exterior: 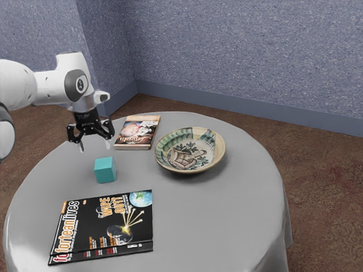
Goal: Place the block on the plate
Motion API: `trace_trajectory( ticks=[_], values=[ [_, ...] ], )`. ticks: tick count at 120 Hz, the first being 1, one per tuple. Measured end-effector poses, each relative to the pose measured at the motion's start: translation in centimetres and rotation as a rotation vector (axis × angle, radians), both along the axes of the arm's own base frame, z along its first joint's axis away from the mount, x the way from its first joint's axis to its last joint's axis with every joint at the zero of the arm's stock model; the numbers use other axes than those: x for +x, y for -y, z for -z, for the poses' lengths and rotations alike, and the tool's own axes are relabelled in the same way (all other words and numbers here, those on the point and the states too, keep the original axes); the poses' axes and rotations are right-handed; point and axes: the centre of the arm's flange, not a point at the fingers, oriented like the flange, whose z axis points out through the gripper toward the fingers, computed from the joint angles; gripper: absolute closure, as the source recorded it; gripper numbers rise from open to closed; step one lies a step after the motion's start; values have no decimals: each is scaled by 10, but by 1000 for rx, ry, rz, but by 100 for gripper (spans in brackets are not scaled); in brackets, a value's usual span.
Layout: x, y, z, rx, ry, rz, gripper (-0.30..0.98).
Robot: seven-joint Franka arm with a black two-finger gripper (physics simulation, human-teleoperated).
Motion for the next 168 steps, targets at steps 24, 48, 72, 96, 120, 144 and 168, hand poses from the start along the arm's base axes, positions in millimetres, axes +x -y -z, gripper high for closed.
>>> trace_trajectory(
  ticks=[24,48,72,96,120,144,168],
  values=[
    [5,3,29,-38,-7,-77,0],
    [6,4,42,-45,-9,-122,0],
    [5,4,59,-39,-27,-146,0],
    [5,4,73,-29,-44,-161,0],
    [6,4,89,-16,-60,-163,0],
    [8,3,93,-5,-59,-164,11],
    [10,2,91,10,-51,-159,24]
  ],
)
